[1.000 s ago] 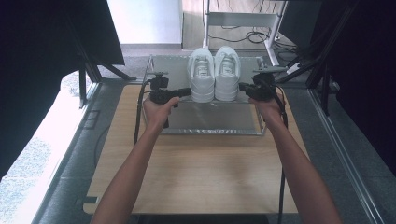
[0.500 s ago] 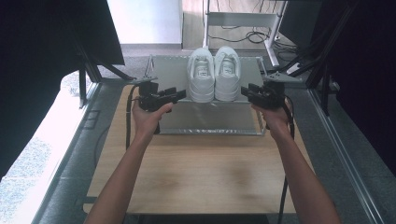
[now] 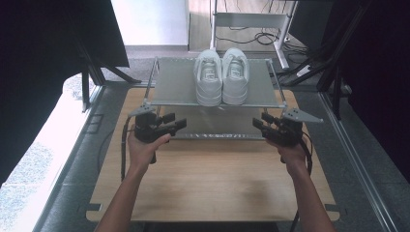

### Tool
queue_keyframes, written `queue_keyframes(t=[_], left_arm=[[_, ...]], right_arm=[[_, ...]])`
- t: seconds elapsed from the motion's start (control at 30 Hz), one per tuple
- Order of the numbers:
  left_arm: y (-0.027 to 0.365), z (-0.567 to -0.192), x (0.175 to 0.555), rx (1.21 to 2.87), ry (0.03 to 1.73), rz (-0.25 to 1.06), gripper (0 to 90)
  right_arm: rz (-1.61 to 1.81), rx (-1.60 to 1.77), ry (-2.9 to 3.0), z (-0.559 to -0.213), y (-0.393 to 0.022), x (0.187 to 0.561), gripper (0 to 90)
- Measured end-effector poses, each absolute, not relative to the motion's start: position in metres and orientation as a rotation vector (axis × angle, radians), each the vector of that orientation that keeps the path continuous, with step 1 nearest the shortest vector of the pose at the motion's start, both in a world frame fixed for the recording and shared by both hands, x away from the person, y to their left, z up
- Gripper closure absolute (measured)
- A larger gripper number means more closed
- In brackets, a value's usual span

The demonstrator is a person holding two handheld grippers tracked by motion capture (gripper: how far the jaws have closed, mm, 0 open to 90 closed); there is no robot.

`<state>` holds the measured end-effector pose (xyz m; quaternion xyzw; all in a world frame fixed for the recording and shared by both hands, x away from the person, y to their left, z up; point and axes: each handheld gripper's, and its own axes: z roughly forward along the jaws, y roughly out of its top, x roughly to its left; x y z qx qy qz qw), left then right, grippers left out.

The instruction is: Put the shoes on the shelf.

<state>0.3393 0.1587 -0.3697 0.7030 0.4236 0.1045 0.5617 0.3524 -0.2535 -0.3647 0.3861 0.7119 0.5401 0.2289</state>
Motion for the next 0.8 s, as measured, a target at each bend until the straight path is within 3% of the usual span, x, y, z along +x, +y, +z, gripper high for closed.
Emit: queue_keyframes(t=[0.33, 0.67, 0.8], left_arm=[[0.165, -0.415, 0.309, 1.717, 1.011, 0.209, 38.8], [0.171, -0.425, 0.299, 1.711, 1.017, 0.203, 38.3], [0.174, -0.429, 0.297, 1.709, 1.032, 0.211, 38.0]], right_arm=[[1.413, 1.095, 2.022, -0.410, -0.266, 0.325, 50.1], [1.404, 1.159, 1.974, -0.425, -0.274, 0.317, 44.1], [1.291, 1.205, 2.013, -0.447, -0.273, 0.314, 40.5]])
